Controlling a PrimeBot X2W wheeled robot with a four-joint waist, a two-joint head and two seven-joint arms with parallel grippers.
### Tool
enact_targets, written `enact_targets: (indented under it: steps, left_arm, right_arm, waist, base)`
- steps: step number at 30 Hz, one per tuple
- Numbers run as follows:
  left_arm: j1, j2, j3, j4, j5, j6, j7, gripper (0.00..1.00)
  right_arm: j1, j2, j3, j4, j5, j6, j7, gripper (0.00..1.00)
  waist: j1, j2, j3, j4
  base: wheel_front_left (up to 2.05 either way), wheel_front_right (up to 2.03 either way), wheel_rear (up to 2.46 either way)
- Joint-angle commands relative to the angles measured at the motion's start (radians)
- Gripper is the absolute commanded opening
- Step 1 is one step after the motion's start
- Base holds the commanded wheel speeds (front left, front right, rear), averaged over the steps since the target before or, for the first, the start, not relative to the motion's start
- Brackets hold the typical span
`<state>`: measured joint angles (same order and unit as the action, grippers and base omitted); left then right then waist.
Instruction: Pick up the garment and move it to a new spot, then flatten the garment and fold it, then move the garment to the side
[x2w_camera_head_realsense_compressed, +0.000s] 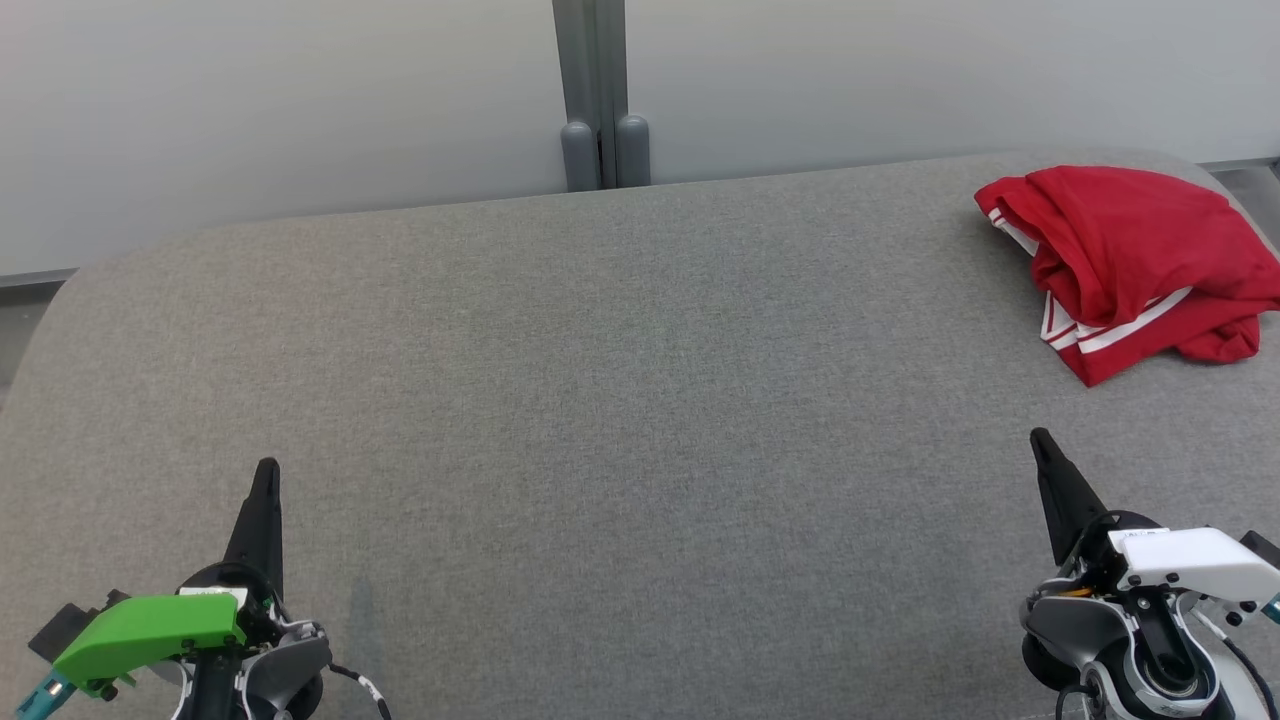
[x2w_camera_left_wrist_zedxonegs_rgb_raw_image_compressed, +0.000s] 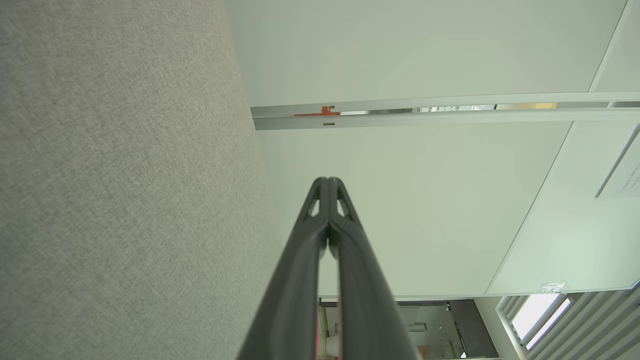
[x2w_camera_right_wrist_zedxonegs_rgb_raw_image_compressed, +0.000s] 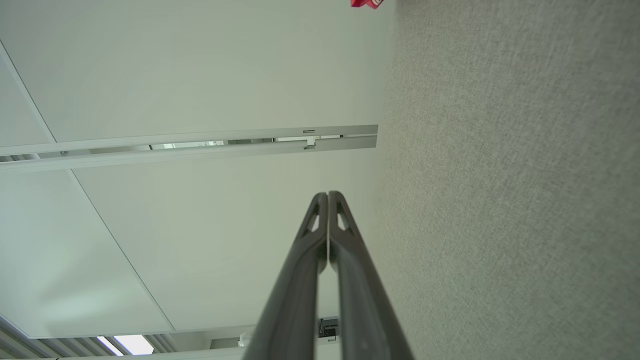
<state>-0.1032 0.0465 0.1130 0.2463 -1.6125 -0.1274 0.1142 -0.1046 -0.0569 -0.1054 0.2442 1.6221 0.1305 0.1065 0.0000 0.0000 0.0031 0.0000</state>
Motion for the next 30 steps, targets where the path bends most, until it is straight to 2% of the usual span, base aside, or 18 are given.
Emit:
enact_targets:
  steps: [1, 30]
  left_arm:
    - [-0.011, 0.007, 0.003, -0.002, -0.001, -0.006, 0.004, 0.0]
    - [-0.011, 0.007, 0.002, -0.002, -0.001, -0.006, 0.004, 0.0]
  right_arm:
    - [-0.007, 0.001, -0.002, 0.001, -0.005, 0.0, 0.004, 0.0]
    - [-0.007, 0.002, -0.005, 0.002, -0.007, 0.0, 0.008, 0.0]
  waist:
    - [0.0, 0.0, 0.0, 0.0]
    - [0.0, 0.0, 0.0, 0.0]
  base:
    - [0.0, 0.0, 0.0]
    - [0.0, 0.0, 0.0]
